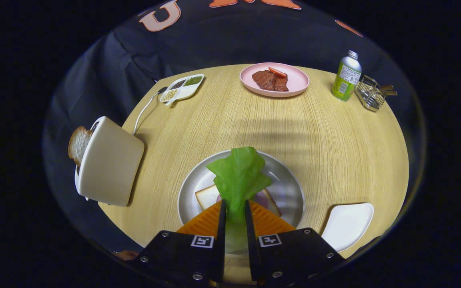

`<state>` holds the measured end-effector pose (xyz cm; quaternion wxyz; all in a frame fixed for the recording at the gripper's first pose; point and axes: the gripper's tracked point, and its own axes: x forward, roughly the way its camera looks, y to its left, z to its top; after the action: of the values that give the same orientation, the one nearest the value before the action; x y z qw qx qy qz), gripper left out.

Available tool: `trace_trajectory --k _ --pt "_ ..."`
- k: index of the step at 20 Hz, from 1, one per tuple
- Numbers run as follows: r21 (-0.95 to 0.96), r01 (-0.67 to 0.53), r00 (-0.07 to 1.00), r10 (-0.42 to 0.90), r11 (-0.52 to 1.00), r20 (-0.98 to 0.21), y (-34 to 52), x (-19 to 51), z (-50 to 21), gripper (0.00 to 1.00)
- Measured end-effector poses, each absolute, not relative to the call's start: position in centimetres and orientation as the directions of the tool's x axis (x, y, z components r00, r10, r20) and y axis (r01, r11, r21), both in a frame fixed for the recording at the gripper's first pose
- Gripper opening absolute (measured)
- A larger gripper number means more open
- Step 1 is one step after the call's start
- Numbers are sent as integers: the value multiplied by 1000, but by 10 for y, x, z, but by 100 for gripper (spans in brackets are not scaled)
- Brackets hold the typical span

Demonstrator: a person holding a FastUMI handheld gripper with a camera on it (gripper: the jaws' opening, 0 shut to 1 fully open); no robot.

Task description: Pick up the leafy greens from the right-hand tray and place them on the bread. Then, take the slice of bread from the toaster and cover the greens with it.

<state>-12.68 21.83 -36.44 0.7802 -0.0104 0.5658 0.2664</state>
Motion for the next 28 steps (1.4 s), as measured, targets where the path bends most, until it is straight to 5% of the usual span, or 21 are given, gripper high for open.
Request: trace_trajectory --k 3,8,20,23,26,28 --pt "259 -433 229 384 863 -894 211 -124 -366 37" --pt "228 -444 251 365 866 -896 205 -120 -371 75" --pt "135 -497 252 291 857 -923 186 -123 -398 81" --pt "177 -517 261 352 838 -899 199 -120 -391 64" --pt "222 -497 267 391 839 -881 206 -116 -385 21" --pt "313 -500 254 483 807 -838 223 -116 -375 10"
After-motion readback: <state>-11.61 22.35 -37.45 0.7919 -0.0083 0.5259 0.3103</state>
